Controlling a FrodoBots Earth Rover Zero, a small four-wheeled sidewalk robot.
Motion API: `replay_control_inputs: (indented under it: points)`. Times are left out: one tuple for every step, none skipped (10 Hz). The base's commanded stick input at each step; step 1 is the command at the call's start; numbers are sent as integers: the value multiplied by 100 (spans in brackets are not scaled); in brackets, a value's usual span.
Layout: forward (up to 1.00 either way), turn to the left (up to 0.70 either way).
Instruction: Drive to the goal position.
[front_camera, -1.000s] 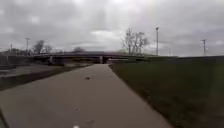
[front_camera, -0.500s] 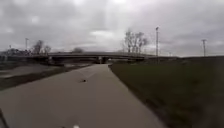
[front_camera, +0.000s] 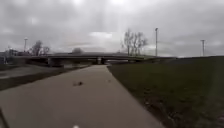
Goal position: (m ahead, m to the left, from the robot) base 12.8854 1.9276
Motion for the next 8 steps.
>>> replay_control_inputs:
  points:
    - [100, 40]
    - [100, 38]
    - [100, 19]
    - [99, 0]
    - [79, 0]
    - [59, 0]
    - [39, 0]
    - [19, 0]
